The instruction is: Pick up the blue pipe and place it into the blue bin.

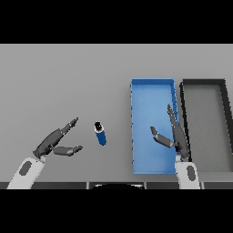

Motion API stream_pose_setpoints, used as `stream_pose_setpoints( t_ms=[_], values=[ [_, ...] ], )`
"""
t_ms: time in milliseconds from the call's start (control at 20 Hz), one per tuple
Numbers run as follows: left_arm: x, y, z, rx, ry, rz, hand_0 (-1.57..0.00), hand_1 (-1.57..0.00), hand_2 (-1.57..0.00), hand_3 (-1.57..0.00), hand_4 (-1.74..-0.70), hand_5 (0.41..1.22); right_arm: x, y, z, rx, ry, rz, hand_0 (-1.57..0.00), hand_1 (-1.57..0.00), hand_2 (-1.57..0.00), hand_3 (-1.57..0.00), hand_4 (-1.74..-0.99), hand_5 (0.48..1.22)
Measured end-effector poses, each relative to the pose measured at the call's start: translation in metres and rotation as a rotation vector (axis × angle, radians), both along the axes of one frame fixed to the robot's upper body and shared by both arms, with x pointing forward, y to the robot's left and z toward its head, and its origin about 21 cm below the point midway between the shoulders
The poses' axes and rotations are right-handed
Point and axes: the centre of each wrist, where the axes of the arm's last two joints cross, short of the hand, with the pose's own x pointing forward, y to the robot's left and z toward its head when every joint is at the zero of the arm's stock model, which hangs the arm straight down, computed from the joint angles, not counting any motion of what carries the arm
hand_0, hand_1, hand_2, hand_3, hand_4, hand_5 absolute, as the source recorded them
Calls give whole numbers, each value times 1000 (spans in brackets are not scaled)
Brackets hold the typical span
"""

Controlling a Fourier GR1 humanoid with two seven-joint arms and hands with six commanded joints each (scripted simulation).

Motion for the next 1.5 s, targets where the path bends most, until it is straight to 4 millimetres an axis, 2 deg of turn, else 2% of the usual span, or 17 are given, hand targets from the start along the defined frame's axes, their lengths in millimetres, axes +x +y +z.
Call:
stream_pose_setpoints(
  t_ms=[200, 250, 350, 400, 600, 900, 1100, 1200, 1250, 1300, 1400, 1500],
  values=[
    [-5, -26, -8, 19, 35, -66, 1, 1, 1, 1, -1144, 452, 1, 1, 1, 14, 20, -7, 1, 1, 1, 1, -1205, 618],
    [-3, -26, -8, 18, 38, -66, 1, 1, 1, 1, -1146, 451, 0, 1, 0, 16, 6, -5, 1, 1, 1, 1, -1213, 625],
    [0, -47, -19, 1, 46, -80, 1, 1, 1, 1, -1151, 456, 0, 1, -1, 16, 6, -1, 1, 1, 1, 1, -1217, 626],
    [-1, -49, -24, -11, 34, -91, 1, 1, 1, 1, -1154, 459, 0, 3, 1, 19, 1, 2, 1, 1, 1, 1, -1214, 624],
    [15, -77, -31, -46, 26, -90, 1, 1, 1, 1, -1145, 460, -3, 2, -2, 9, 31, -11, 1, 1, 1, 1, -1205, 625],
    [28, -96, -45, 9, 19, -85, 1, 1, 1, 1, -1051, 418, -6, 0, 1, 24, -3, -4, 1, 1, 1, 1, -1221, 645],
    [31, -112, -54, -45, 33, -104, 1, 1, 1, 1, -1107, 463, -7, -6, -3, -3, 4, -16, 1, 1, 1, 1, -1207, 650],
    [30, -121, -57, -94, 32, -108, 1, -41, -151, -121, -1186, 550, -10, -6, -3, 5, -6, -13, 1, 1, 1, 1, -1213, 655],
    [32, -125, -59, -123, 44, -97, -10, -156, -308, -276, -1243, 613, -8, -8, -1, 2, -4, -14, 1, 1, 1, 1, -1217, 655],
    [32, -125, -58, -165, 42, -94, -125, -319, -485, -535, -1281, 735, -6, -10, -1, 10, 1, -14, 1, 1, 1, 1, -1220, 656],
    [34, -128, -59, -214, 64, -81, -602, -752, -865, -908, -1439, 910, -6, -5, 1, 9, 1, -11, 1, 1, 1, 1, -1219, 657],
    [31, -129, -57, -219, 69, -81, -951, -1047, -1119, -1119, -1544, 1022, -8, -2, 1, 14, -8, -2, 1, 1, 1, 1, -1227, 660]
  ],
)
